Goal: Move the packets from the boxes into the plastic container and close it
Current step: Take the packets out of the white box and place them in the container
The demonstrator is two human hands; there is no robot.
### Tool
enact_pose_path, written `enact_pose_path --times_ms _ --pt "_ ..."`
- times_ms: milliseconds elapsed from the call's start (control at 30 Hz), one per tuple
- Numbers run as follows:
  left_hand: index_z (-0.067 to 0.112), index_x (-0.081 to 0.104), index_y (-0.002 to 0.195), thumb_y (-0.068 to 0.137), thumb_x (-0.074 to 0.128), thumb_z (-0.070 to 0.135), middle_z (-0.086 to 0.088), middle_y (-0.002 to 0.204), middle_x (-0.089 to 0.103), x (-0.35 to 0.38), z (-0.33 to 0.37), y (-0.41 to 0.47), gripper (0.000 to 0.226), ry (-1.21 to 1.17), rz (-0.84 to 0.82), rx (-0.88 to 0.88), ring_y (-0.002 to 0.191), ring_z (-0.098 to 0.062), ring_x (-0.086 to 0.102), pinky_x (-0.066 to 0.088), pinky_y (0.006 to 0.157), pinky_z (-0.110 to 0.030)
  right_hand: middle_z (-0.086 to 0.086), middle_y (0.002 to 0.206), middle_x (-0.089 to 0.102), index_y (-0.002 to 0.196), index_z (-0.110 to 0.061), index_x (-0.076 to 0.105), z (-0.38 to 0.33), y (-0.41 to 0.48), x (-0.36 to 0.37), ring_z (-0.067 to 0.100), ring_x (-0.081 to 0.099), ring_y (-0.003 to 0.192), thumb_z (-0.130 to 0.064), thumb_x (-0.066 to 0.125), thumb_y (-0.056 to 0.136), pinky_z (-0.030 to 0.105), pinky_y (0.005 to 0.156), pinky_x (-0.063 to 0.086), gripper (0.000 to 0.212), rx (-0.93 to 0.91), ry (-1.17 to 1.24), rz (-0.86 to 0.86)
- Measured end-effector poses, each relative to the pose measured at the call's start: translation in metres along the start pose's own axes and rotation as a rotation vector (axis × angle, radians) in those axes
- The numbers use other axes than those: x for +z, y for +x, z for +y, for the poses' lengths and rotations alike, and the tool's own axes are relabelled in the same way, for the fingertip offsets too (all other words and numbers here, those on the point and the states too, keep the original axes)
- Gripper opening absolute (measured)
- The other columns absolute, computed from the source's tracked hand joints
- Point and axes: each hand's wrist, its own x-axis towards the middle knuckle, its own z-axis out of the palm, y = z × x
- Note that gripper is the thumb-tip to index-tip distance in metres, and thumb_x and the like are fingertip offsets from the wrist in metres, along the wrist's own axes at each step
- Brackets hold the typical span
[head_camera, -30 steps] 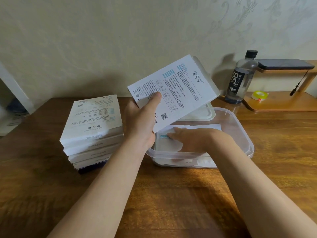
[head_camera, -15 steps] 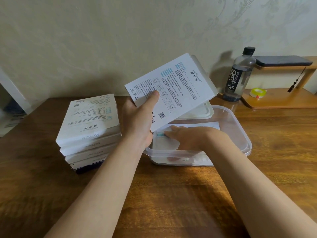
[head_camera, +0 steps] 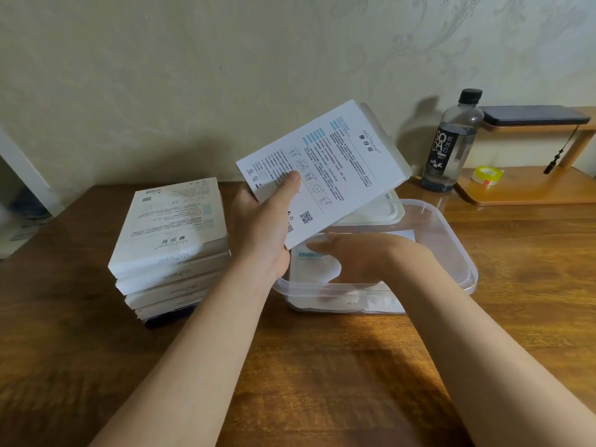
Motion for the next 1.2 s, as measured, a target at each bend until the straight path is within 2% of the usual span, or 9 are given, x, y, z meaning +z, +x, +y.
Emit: enact_pose_path --times_ms 133,300,433,600,700,800,867,1000,1200 --pt "0.021 0.068 0.102 0.090 0.077 0.014 0.002 0.100 0.079 0.001 0.000 -0.001 0.017 -0.003 0.002 -0.003 0.087 -0.018 0.078 0.062 0.071 -0.042 -0.007 0.167 0.014 0.159 -0.037 0.014 -0.003 -0.002 0.000 0.021 0.021 0.152 -0.043 0.063 0.094 0.040 0.122 0.024 0.082 0.006 -0.012 -0.019" --pt "0.023 0.068 0.104 0.090 0.077 0.015 0.003 0.102 0.079 0.001 0.000 -0.001 0.018 0.013 -0.006 0.002 0.088 -0.017 0.078 0.063 0.073 -0.043 -0.005 0.166 0.013 0.159 -0.039 0.010 -0.005 0.000 0.001 0.025 0.028 0.148 -0.050 0.066 0.091 0.039 0.115 0.030 0.089 0.019 0.013 -0.063" --pt "0.023 0.068 0.102 0.090 0.076 0.014 0.003 0.102 0.079 0.001 0.000 -0.002 0.017 0.011 -0.005 0.001 0.088 -0.017 0.078 0.063 0.072 -0.042 -0.005 0.167 0.010 0.159 -0.038 0.011 -0.004 0.000 0.000 0.024 0.024 0.150 -0.053 0.067 0.089 0.040 0.118 0.027 0.090 0.016 0.012 -0.054" --pt "0.025 0.067 0.100 0.091 0.075 0.014 0.003 0.100 0.079 0.001 0.002 -0.003 0.016 0.005 -0.012 0.002 0.086 -0.016 0.078 0.062 0.066 -0.037 -0.009 0.165 0.022 0.159 -0.033 0.017 0.005 -0.010 -0.008 0.018 0.023 0.151 -0.047 0.068 0.090 0.037 0.121 0.022 0.087 0.029 -0.012 0.030" --pt "0.024 0.068 0.101 0.091 0.076 0.014 0.002 0.101 0.079 0.001 0.002 -0.003 0.016 0.010 -0.008 -0.001 0.088 -0.018 0.078 0.064 0.071 -0.042 -0.006 0.164 0.025 0.159 -0.033 0.017 0.010 -0.018 -0.012 0.021 0.027 0.149 -0.040 0.071 0.090 0.037 0.119 0.025 0.088 0.069 -0.041 0.013" --pt "0.023 0.067 0.102 0.090 0.077 0.015 0.002 0.101 0.079 0.001 0.002 -0.003 0.018 0.007 0.003 -0.005 0.087 -0.018 0.078 0.063 0.074 -0.046 -0.004 0.162 0.030 0.159 -0.034 0.019 0.011 -0.022 -0.013 0.022 0.032 0.146 -0.045 0.073 0.088 0.035 0.116 0.030 0.089 0.084 -0.077 -0.021" --pt "0.023 0.067 0.102 0.090 0.077 0.014 0.002 0.100 0.079 0.002 0.002 -0.003 0.018 0.005 0.003 -0.004 0.087 -0.018 0.078 0.063 0.074 -0.046 -0.005 0.161 0.031 0.158 -0.037 0.021 0.011 -0.021 -0.012 0.023 0.034 0.144 -0.048 0.074 0.086 0.035 0.114 0.032 0.090 0.090 -0.079 -0.039" --pt "0.024 0.067 0.099 0.090 0.077 0.015 0.003 0.098 0.080 0.001 0.002 -0.003 0.017 0.010 0.000 -0.003 0.084 -0.016 0.078 0.063 0.072 -0.043 -0.006 0.162 0.030 0.158 -0.040 0.020 0.012 -0.016 -0.008 0.023 0.038 0.142 -0.038 0.066 0.094 0.033 0.110 0.036 0.079 0.090 -0.091 -0.040" --pt "0.021 0.066 0.101 0.089 0.077 0.014 0.001 0.100 0.079 0.001 0.002 -0.003 0.018 0.004 0.006 -0.011 0.086 -0.018 0.078 0.063 0.073 -0.044 -0.005 0.162 0.029 0.159 -0.038 0.018 0.012 -0.014 -0.009 0.023 0.035 0.144 -0.045 0.071 0.089 0.035 0.113 0.033 0.088 0.088 -0.098 -0.065"
